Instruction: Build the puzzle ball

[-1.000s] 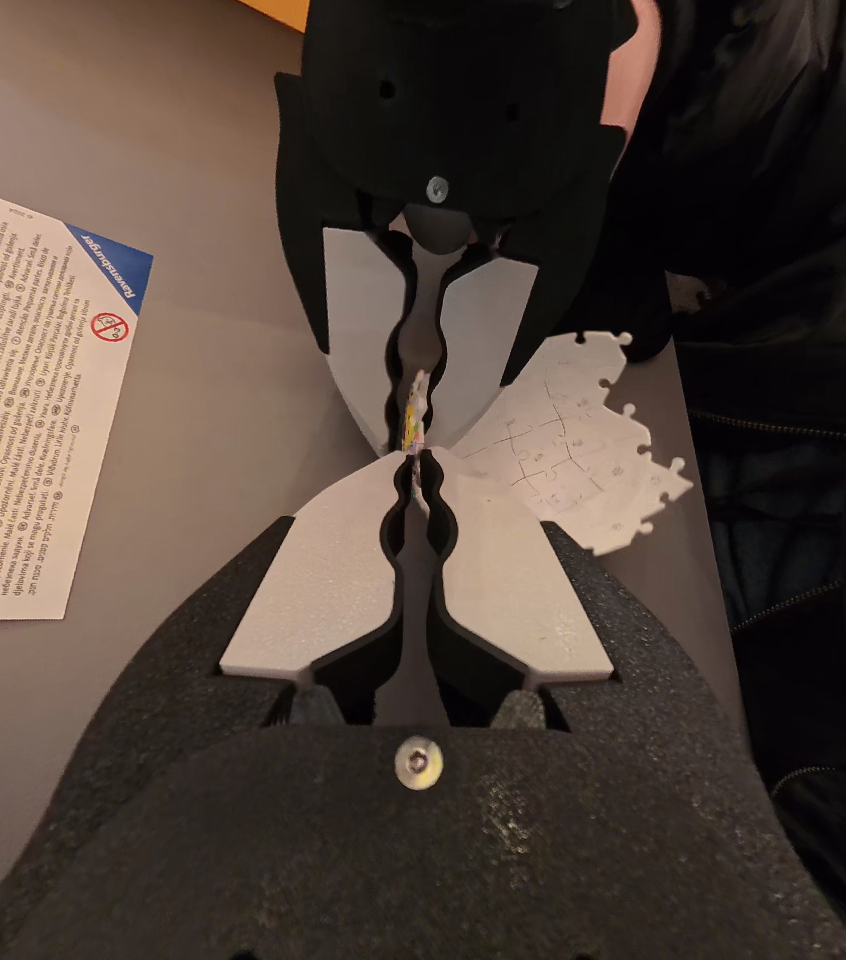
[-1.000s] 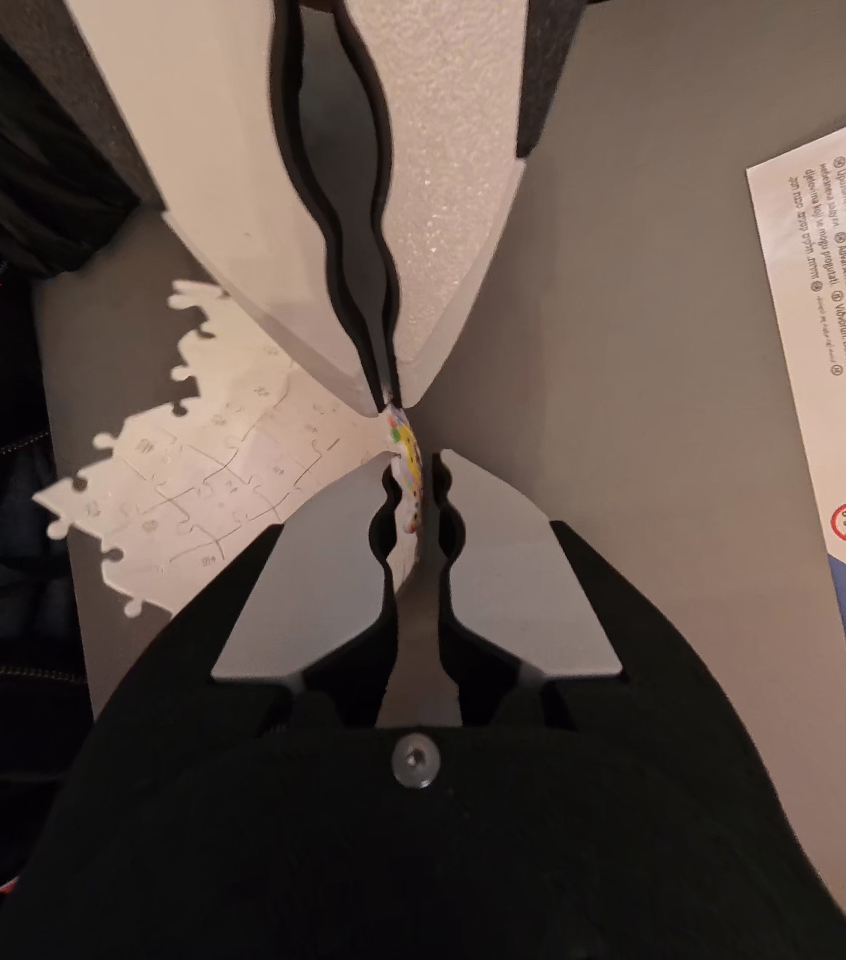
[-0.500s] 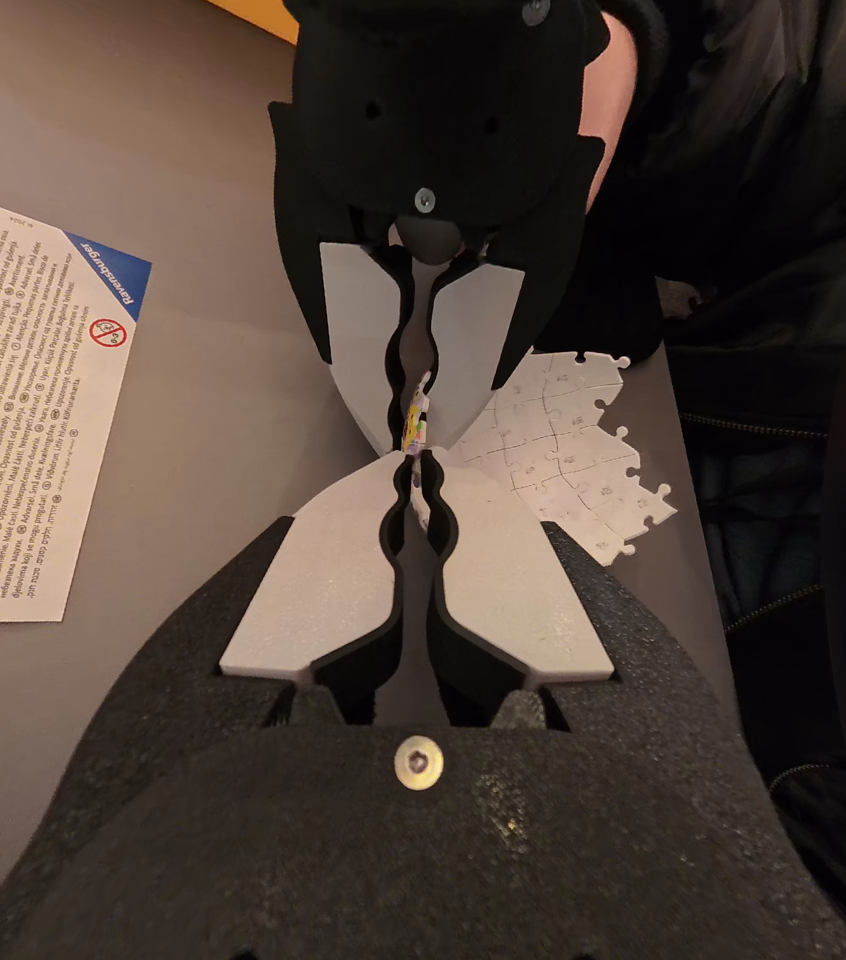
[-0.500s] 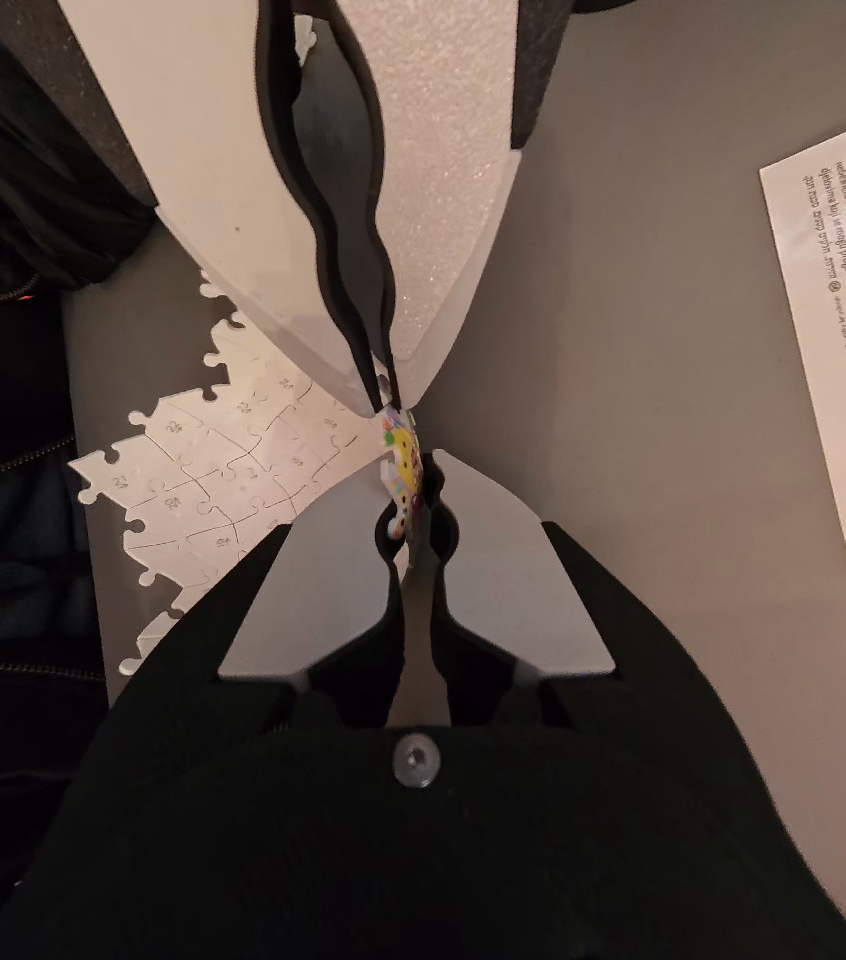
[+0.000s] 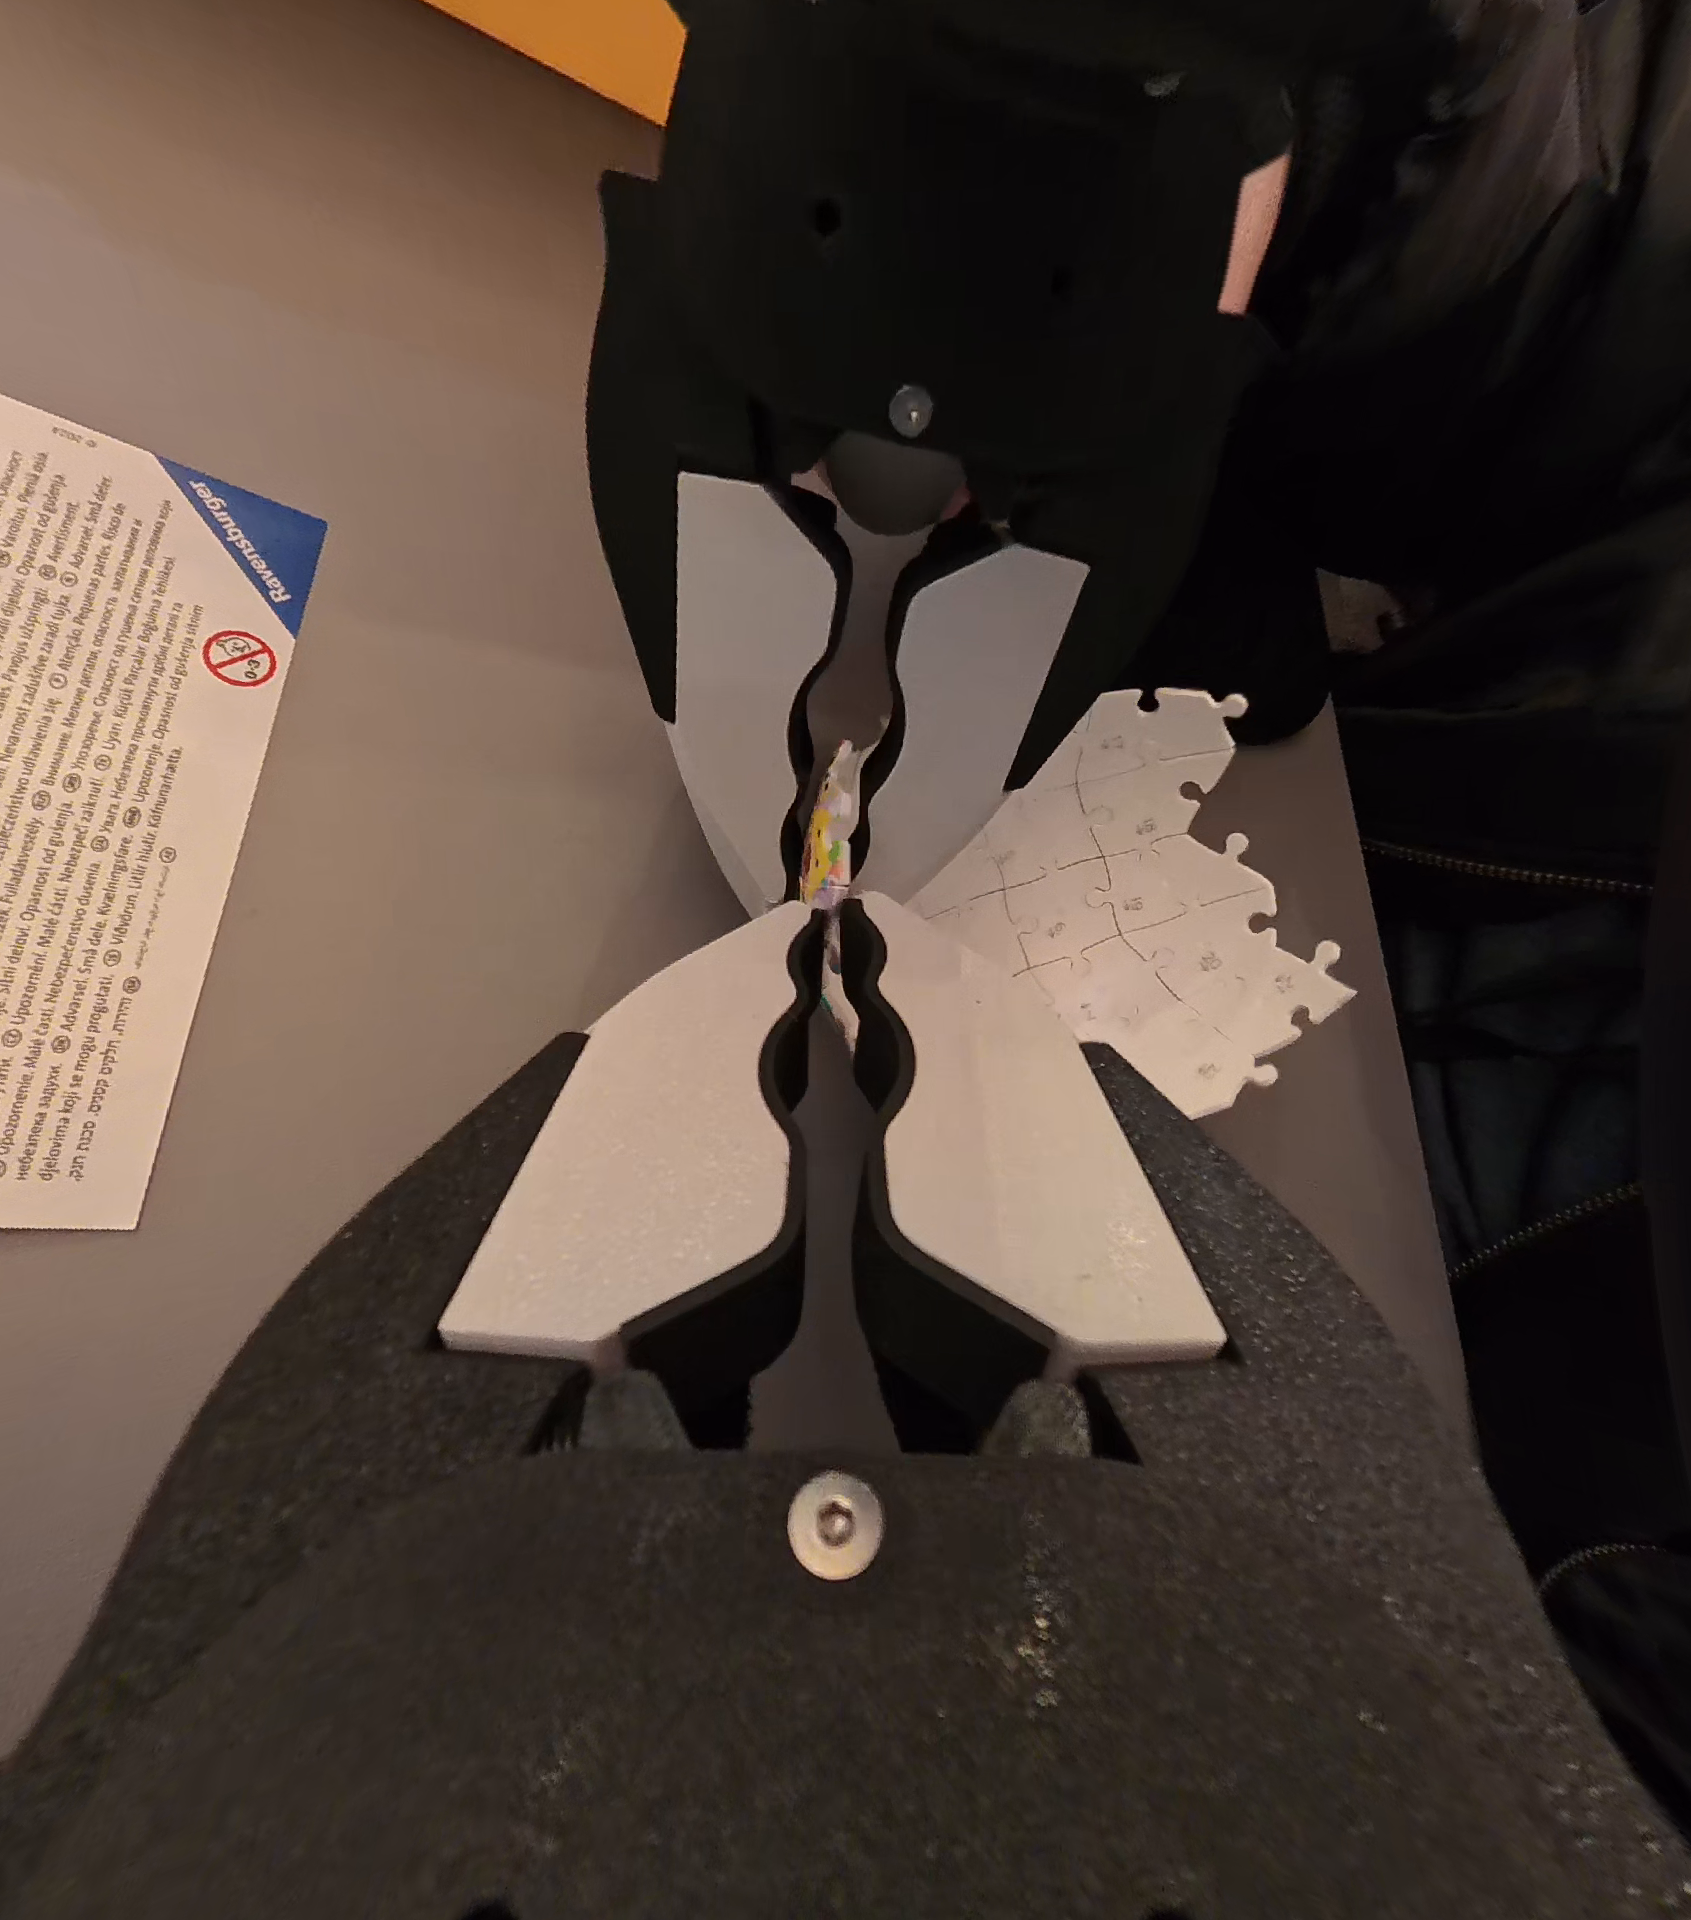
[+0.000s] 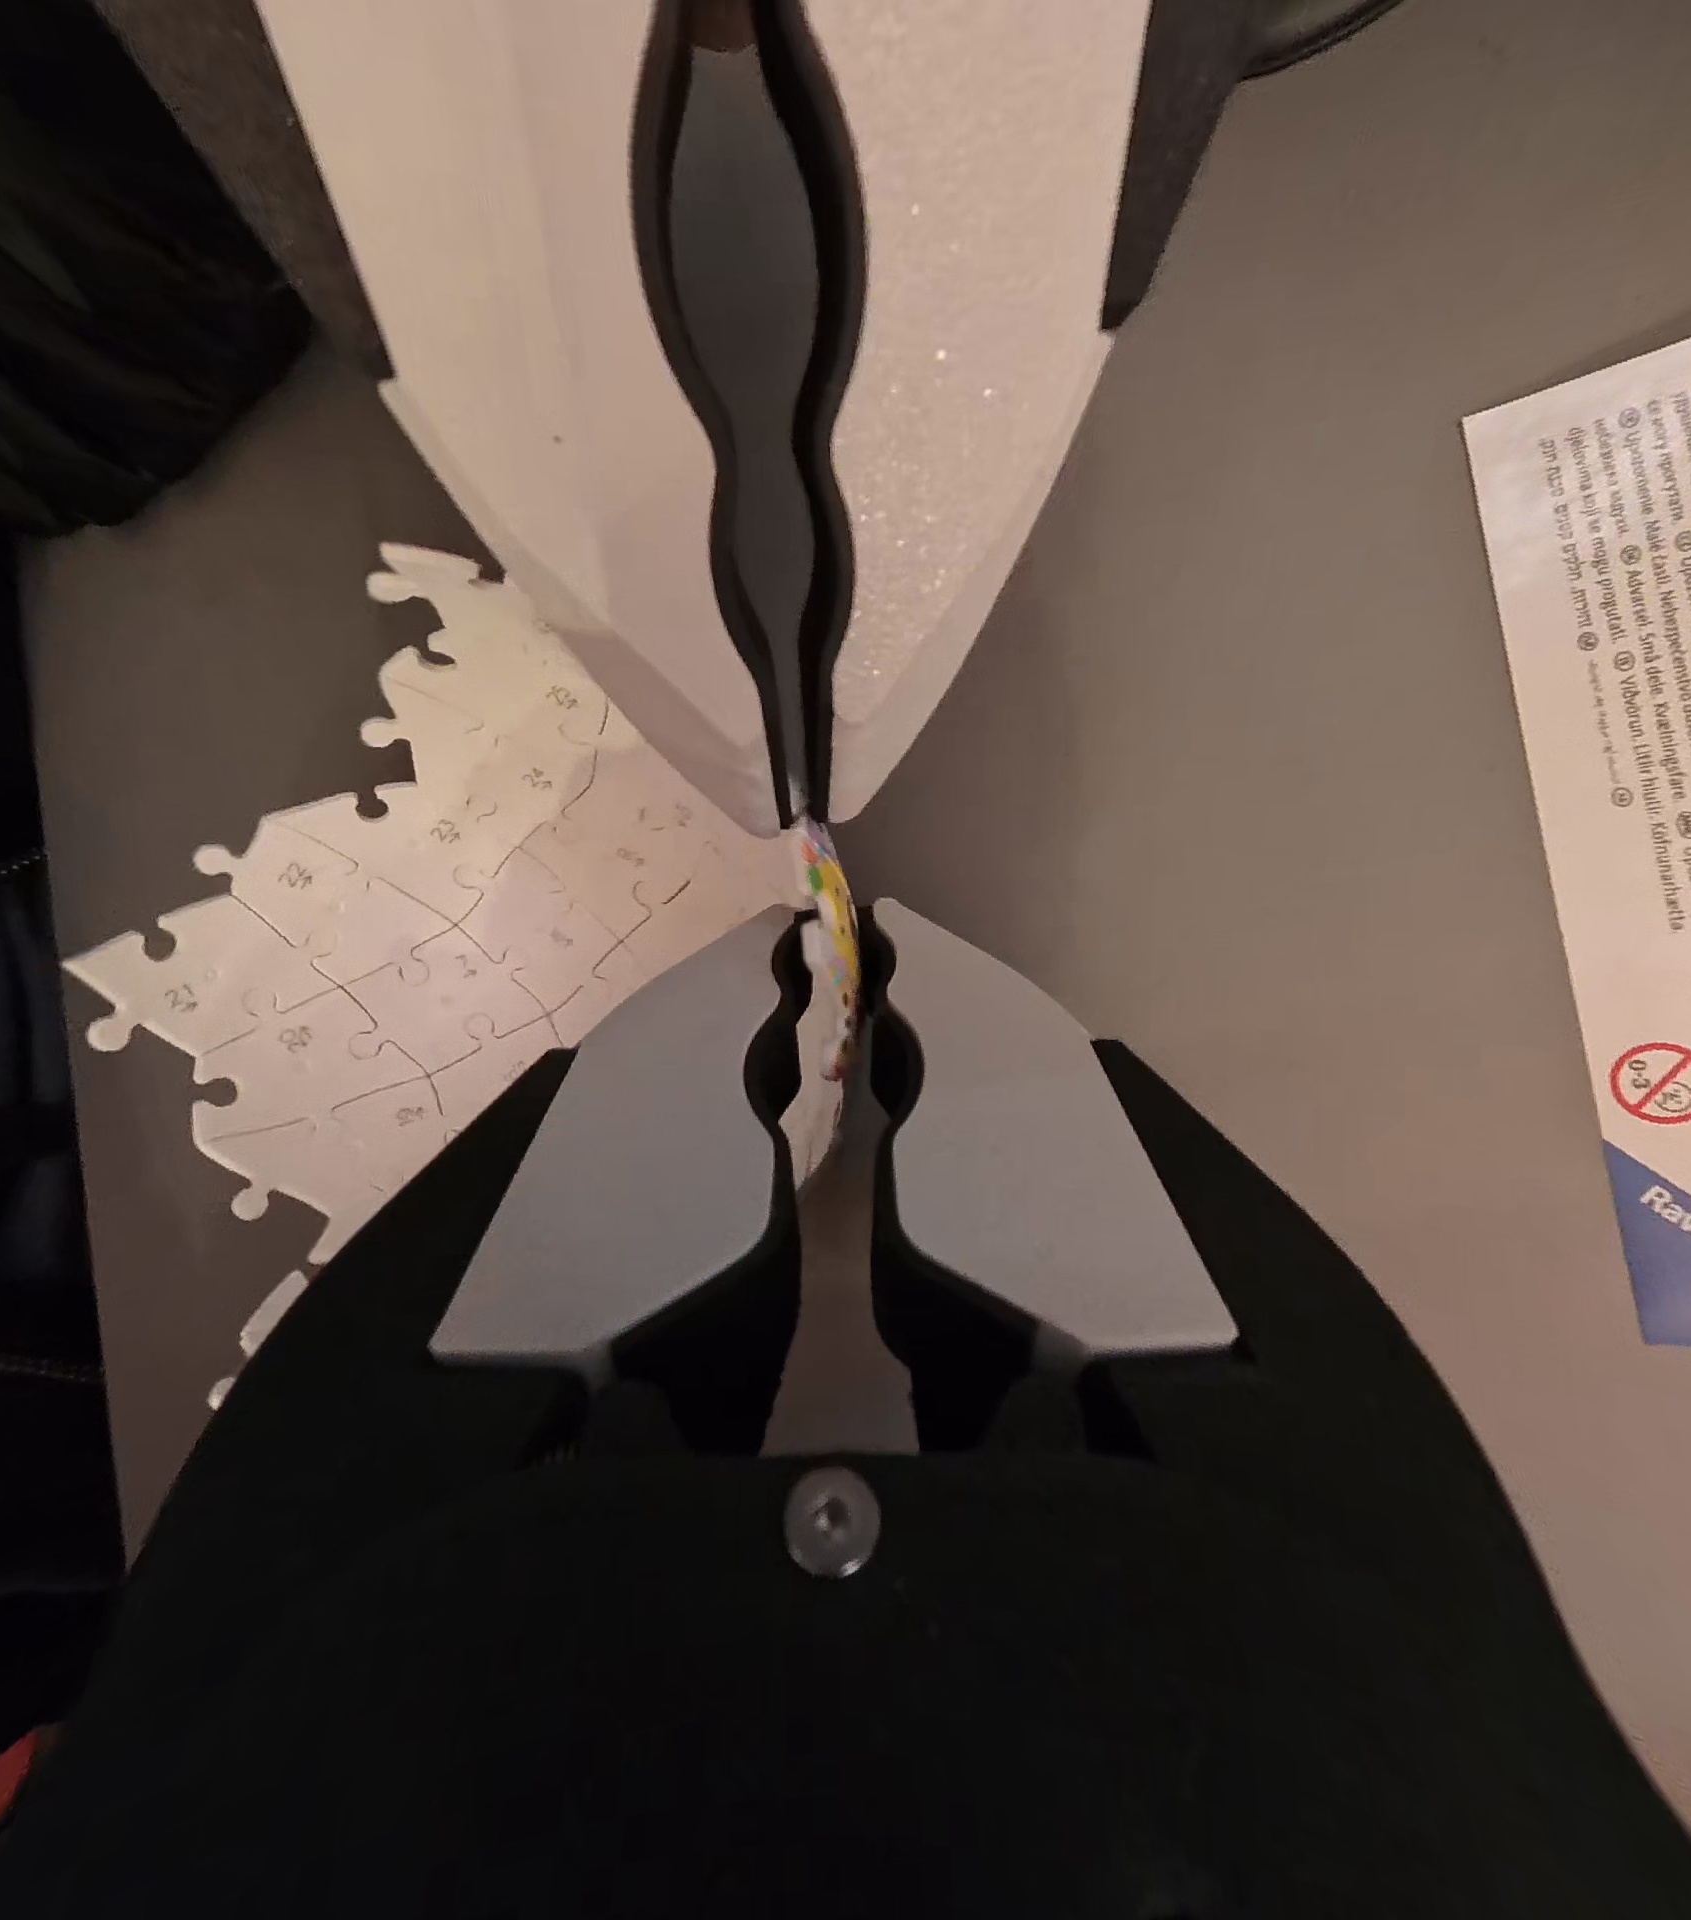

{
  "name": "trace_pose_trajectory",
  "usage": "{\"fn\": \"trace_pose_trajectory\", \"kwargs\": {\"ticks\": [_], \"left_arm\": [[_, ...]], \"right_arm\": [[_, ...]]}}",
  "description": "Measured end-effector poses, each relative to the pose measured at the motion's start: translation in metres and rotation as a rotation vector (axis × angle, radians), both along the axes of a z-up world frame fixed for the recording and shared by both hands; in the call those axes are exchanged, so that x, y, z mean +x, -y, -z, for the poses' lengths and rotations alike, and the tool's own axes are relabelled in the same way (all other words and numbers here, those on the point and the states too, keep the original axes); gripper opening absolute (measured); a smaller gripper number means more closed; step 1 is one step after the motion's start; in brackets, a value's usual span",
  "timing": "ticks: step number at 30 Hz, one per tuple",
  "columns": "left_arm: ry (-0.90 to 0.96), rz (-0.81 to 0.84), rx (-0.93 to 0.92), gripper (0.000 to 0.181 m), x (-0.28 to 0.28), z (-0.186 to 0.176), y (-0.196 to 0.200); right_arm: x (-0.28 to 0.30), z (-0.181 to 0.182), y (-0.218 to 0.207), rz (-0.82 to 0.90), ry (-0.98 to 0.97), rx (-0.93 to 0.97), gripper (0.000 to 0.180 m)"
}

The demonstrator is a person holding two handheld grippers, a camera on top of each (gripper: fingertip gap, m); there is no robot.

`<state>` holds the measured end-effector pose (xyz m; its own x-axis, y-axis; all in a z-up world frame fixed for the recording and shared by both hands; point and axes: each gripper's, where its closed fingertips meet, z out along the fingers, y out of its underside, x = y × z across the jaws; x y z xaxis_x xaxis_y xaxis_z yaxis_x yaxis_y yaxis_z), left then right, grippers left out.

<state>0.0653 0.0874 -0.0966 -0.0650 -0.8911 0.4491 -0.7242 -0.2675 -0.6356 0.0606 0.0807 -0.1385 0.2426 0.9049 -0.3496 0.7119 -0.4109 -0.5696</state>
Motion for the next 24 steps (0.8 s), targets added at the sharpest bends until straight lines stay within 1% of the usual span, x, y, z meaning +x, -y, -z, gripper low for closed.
{"fn": "trace_pose_trajectory", "kwargs": {"ticks": [24], "left_arm": [[-0.007,0.009,0.008,0.003,-0.0002,0.0015,0.0012]], "right_arm": [[0.0022,-0.0028,-0.0008,-0.002,0.01,0.017,0.006]]}}
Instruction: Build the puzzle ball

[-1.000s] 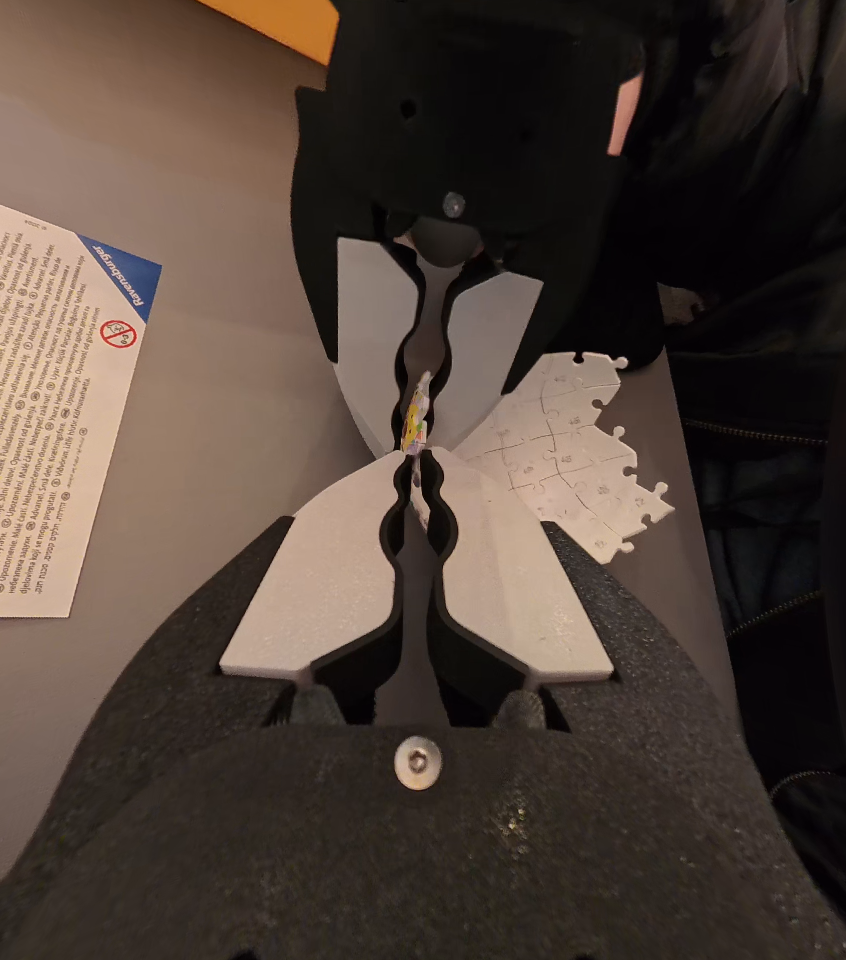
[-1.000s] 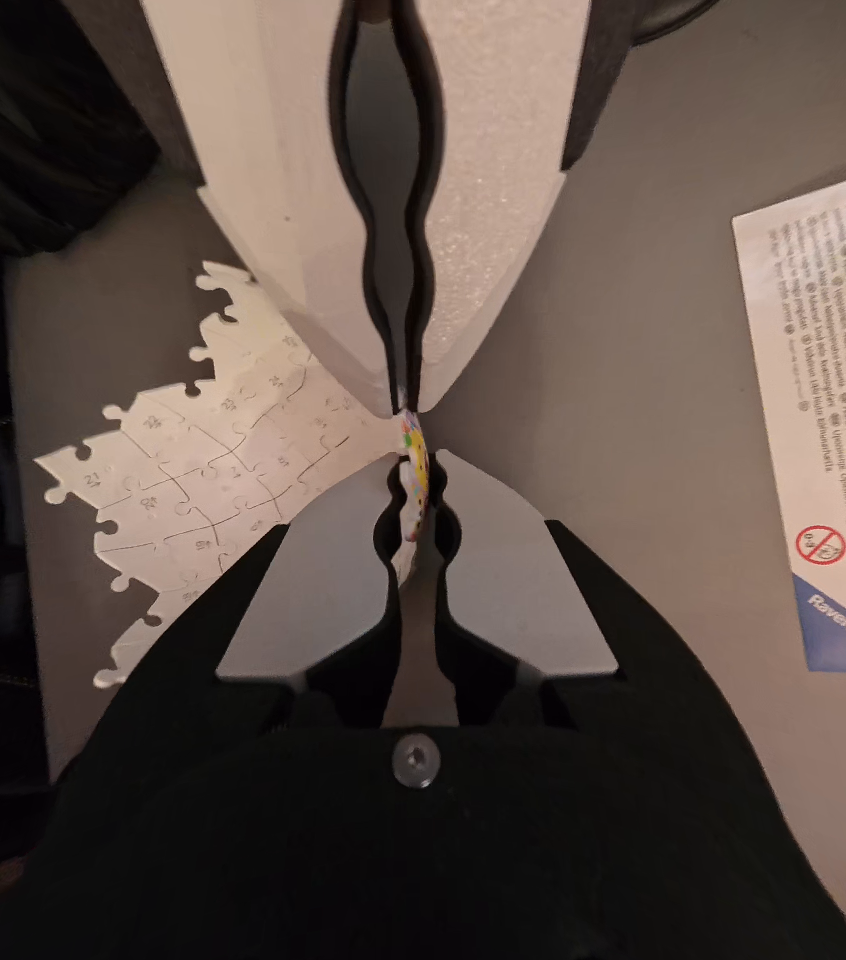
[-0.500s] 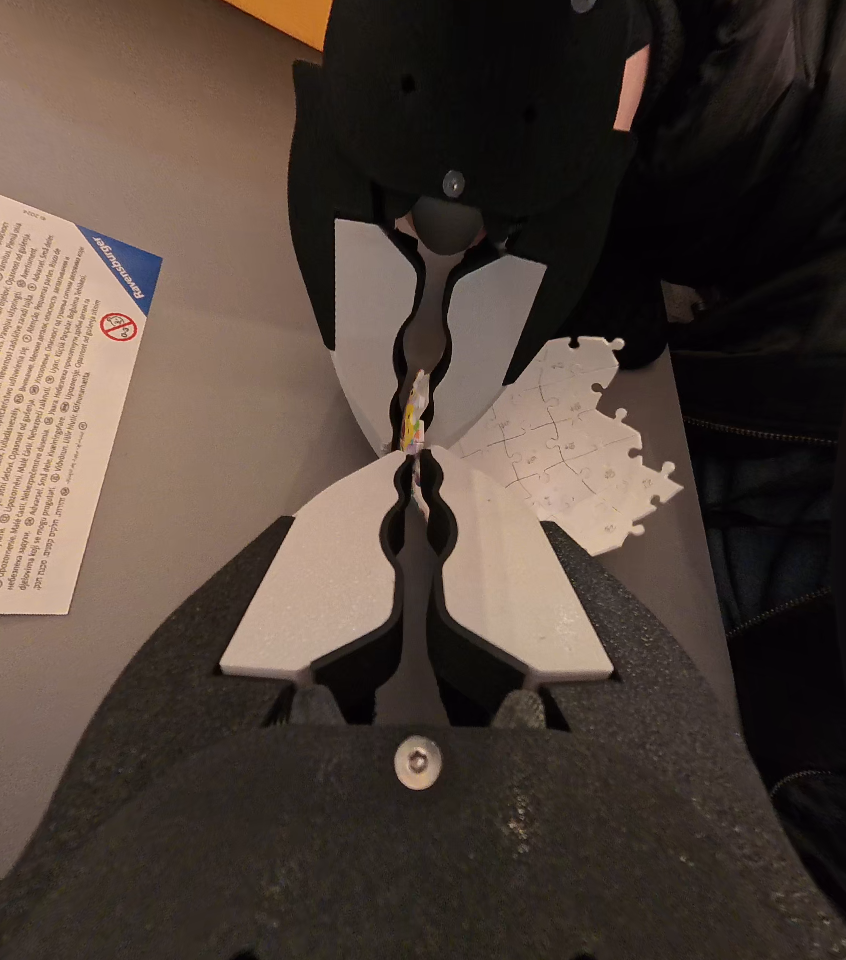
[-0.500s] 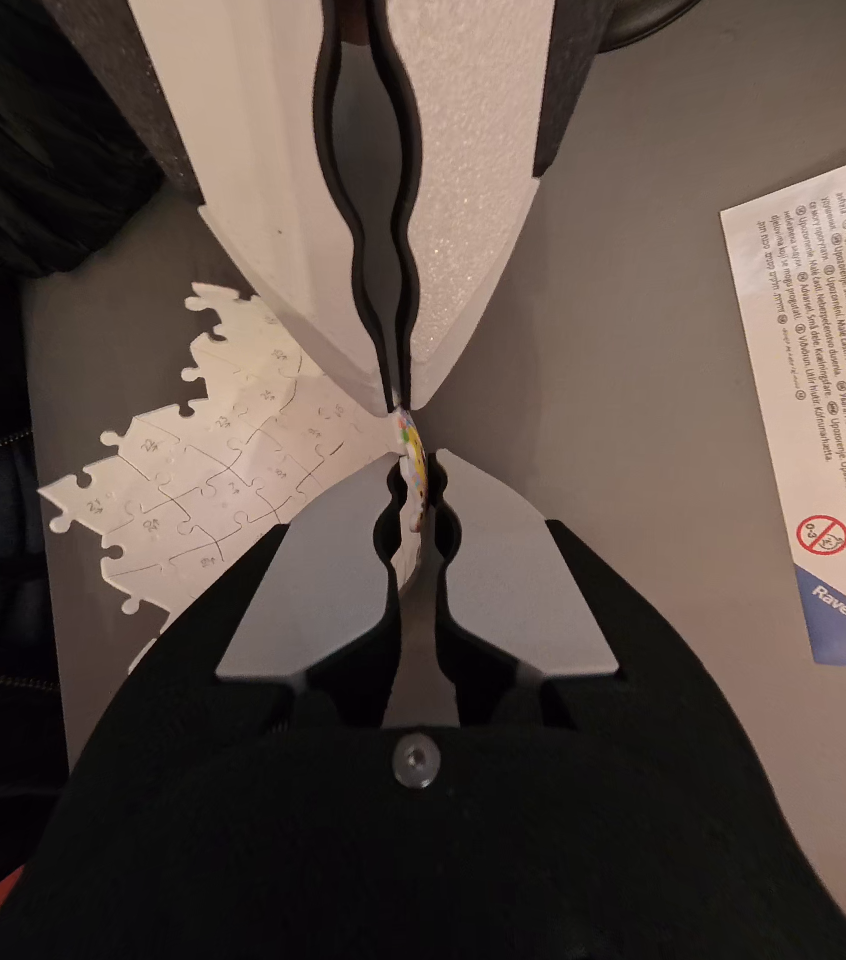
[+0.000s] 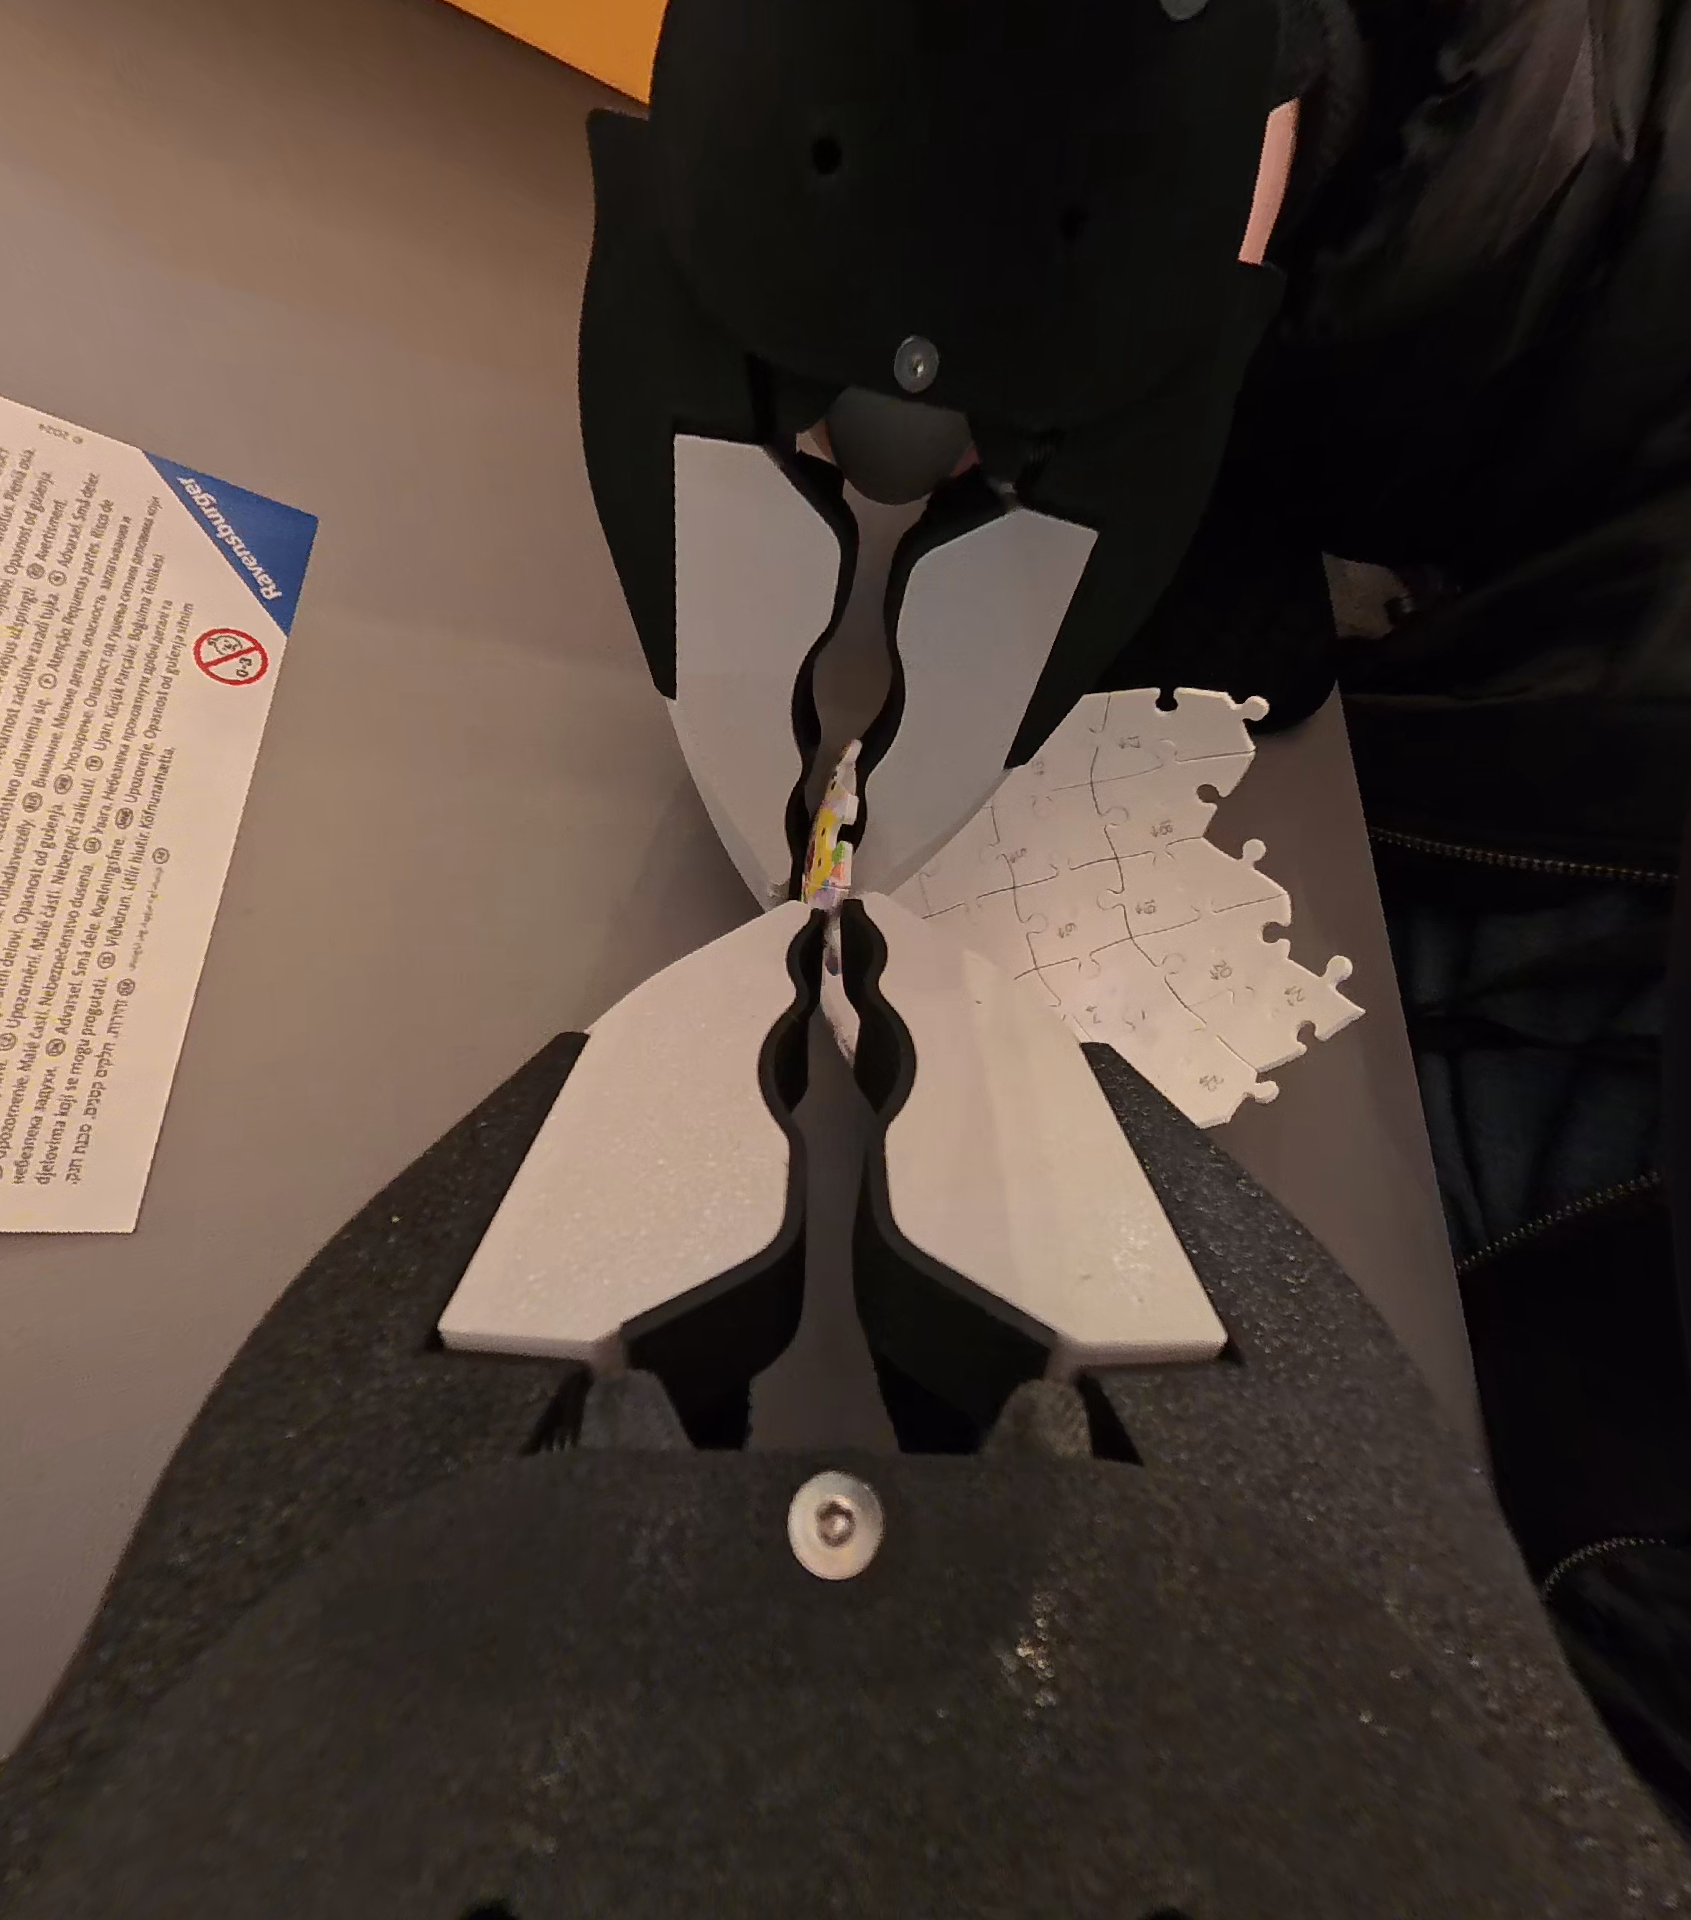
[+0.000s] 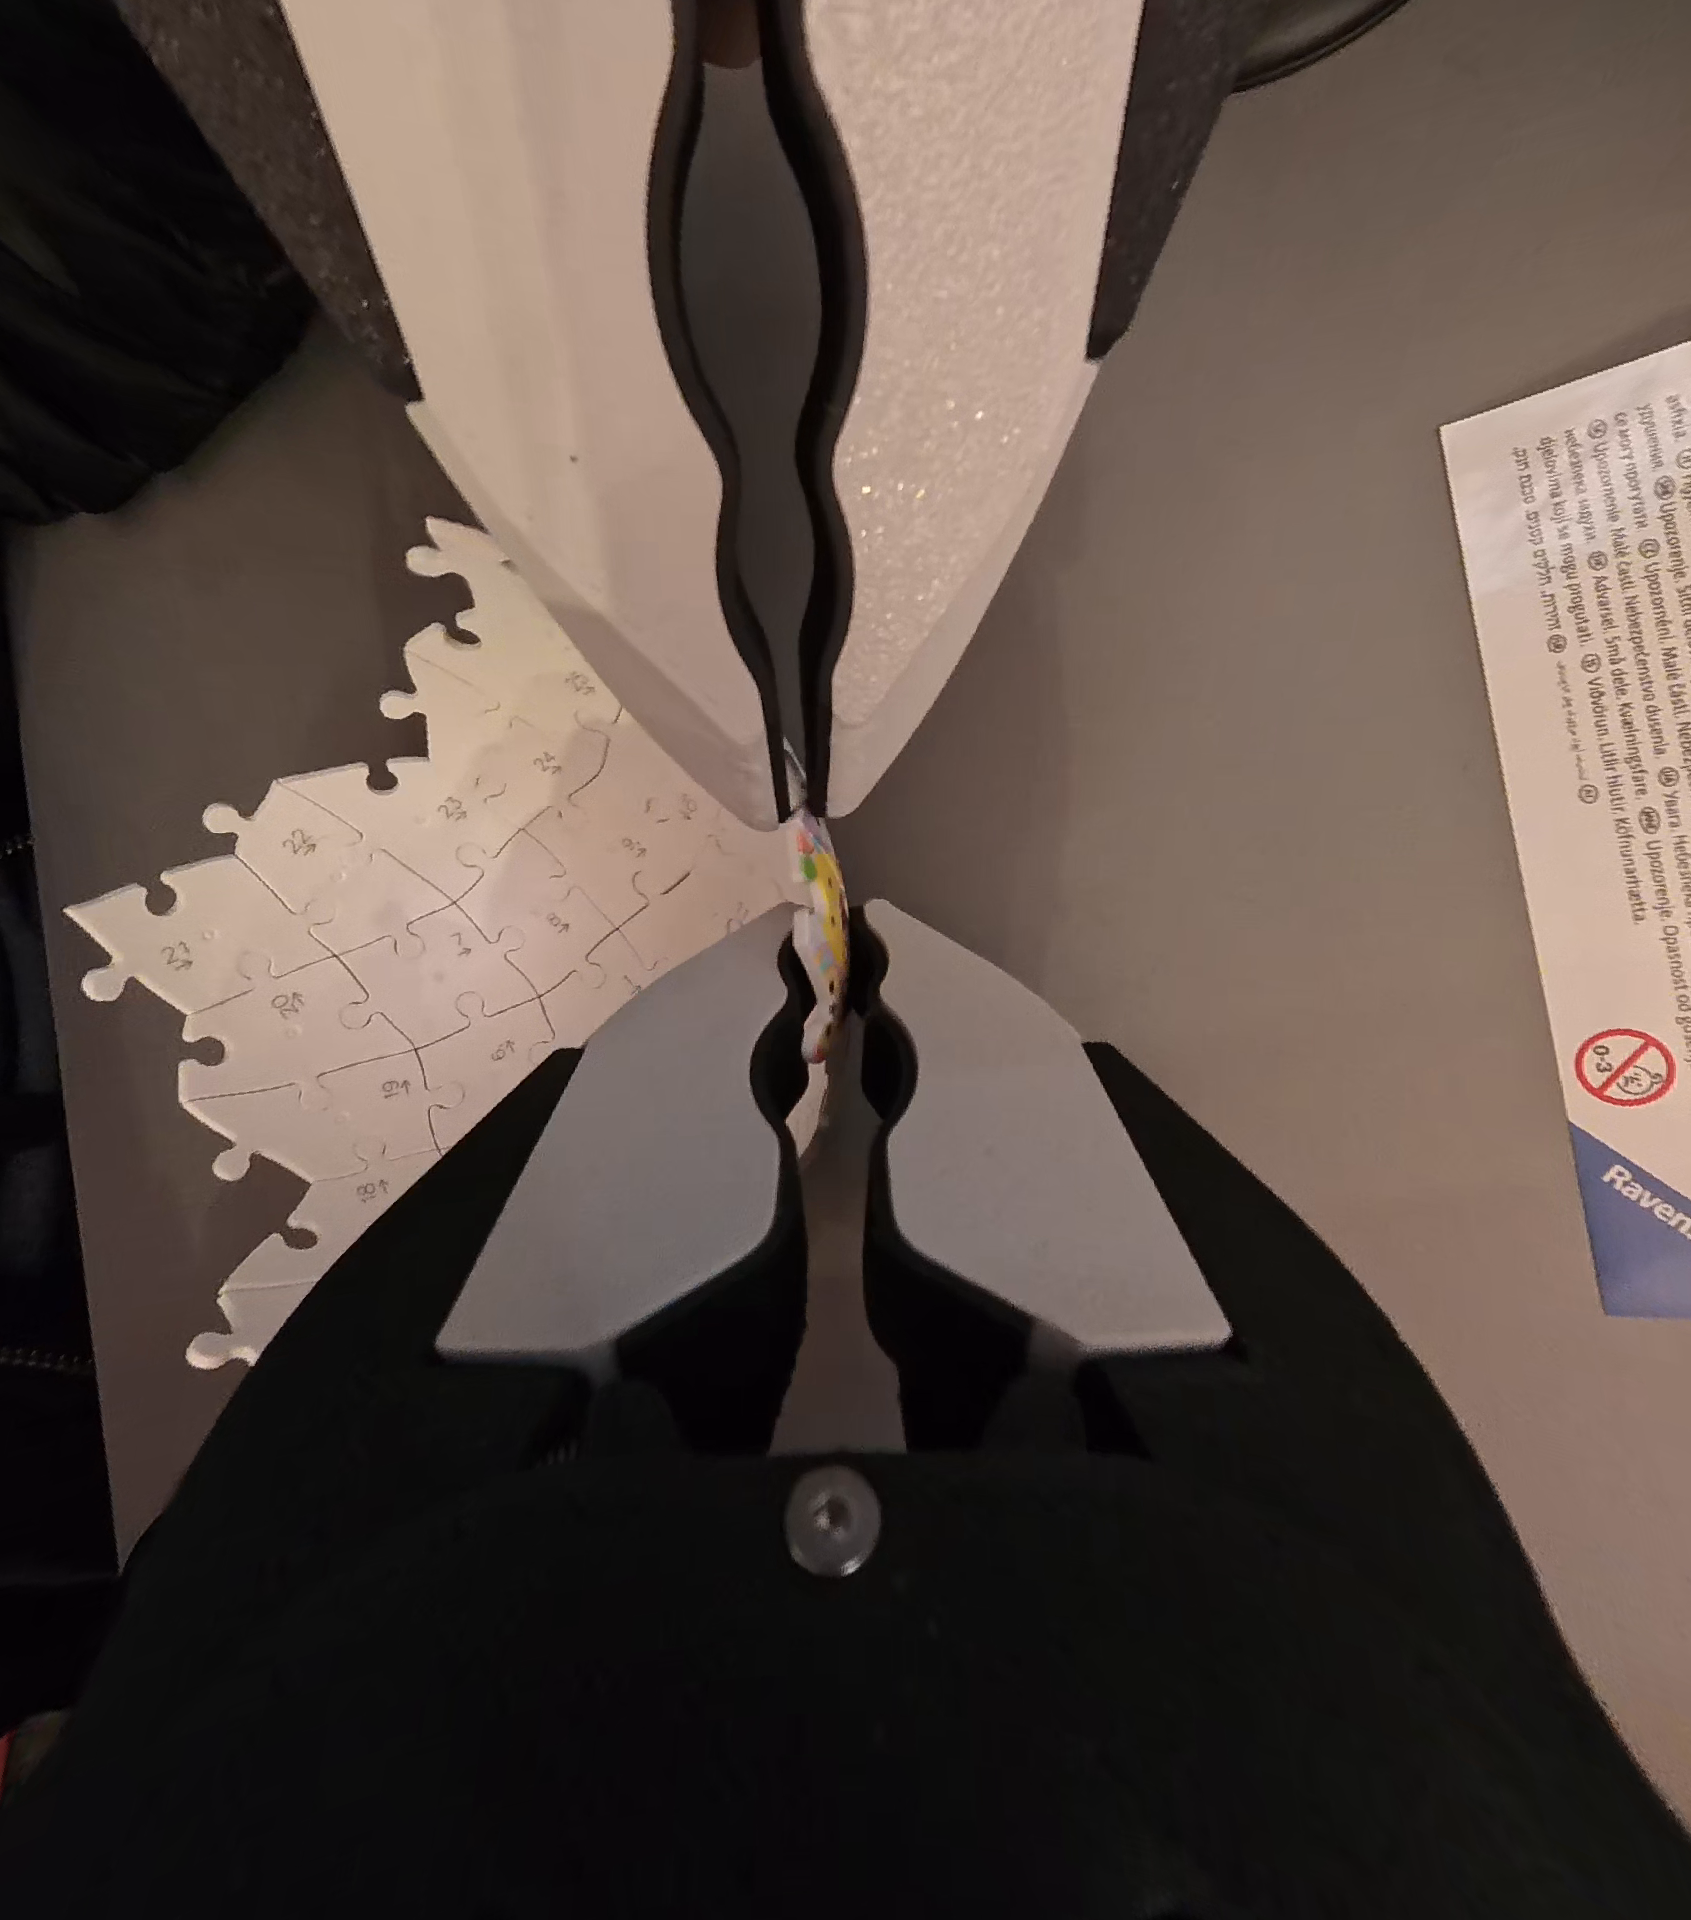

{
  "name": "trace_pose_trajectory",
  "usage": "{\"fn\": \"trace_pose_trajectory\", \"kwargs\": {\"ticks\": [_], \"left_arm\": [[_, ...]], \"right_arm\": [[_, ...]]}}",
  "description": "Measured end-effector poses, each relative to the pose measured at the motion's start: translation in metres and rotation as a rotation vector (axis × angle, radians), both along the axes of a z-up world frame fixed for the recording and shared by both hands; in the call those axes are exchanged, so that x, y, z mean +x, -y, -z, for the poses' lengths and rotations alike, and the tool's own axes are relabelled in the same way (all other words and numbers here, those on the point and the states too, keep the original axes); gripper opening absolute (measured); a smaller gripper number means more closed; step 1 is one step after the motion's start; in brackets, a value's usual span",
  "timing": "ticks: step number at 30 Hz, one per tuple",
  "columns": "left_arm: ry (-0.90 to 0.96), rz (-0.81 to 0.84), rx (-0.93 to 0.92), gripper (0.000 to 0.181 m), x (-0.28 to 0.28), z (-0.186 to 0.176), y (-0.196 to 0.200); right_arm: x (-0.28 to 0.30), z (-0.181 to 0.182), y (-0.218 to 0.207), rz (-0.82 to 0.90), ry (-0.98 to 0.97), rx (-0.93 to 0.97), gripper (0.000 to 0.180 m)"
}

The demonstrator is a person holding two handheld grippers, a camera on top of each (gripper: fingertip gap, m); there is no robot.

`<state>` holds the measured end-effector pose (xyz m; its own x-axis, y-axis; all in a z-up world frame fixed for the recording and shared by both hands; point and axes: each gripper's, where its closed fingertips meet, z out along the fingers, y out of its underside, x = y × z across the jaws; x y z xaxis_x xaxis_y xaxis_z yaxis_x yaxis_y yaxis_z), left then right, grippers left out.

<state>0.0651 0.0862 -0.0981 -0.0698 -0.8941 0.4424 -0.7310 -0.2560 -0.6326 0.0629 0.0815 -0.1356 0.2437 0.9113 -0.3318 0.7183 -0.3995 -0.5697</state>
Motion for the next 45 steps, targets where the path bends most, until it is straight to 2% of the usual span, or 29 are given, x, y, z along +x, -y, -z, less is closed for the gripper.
{"fn": "trace_pose_trajectory", "kwargs": {"ticks": [24,27,32,38,40,43,45], "left_arm": [[-0.005,-0.006,-0.002,0.003,0.001,0.002,-0.001],[-0.001,-0.009,-0.005,0.003,0.0,0.001,-0.001],[-0.008,-0.015,-0.003,0.002,-0.001,0.002,-0.003],[-0.008,-0.017,-0.003,0.002,-0.001,0.002,-0.003],[-0.009,-0.016,-0.003,0.002,-0.001,0.002,-0.003],[-0.009,-0.018,-0.013,0.003,0.0,0.002,-0.003],[-0.004,-0.03,-0.015,0.01,0.002,0.0,-0.004]], "right_arm": [[0.0,0.002,0.0,-0.013,0.018,0.025,0.008],[0.005,-0.004,-0.007,0.002,0.026,0.071,0.018],[0.02,-0.023,-0.011,0.03,0.007,0.08,0.01],[0.02,-0.01,-0.007,0.024,0.031,-0.001,0.011],[0.018,-0.009,-0.005,0.02,0.028,-0.011,0.004],[0.019,-0.009,-0.005,0.027,0.033,-0.021,0.004],[0.02,-0.008,-0.005,0.035,0.046,-0.02,0.004]]}}
